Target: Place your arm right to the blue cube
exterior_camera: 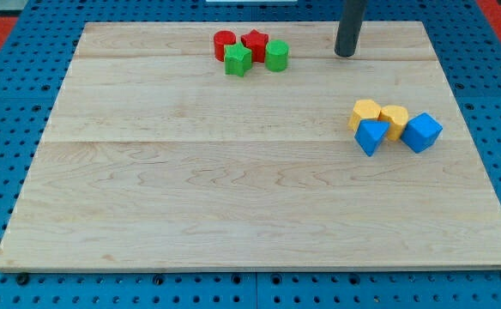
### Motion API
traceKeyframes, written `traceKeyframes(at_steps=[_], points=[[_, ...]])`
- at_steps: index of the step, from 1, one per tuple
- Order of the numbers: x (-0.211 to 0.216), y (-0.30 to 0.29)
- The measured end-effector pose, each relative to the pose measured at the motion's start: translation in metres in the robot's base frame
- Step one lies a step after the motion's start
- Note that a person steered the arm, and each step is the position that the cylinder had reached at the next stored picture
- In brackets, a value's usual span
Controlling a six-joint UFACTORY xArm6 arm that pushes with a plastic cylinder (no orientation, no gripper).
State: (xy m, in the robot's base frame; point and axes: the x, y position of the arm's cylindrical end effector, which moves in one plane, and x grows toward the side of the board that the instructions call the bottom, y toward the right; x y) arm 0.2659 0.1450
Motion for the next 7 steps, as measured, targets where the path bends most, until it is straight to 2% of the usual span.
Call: traceKeyframes(at_steps=[1, 2, 3, 5, 6, 7], points=[[0.001, 0.002], [-0.007, 0.064], [-0.002, 0.182], [0.089, 0.199], [0.171, 0.190], [0.215, 0.132]])
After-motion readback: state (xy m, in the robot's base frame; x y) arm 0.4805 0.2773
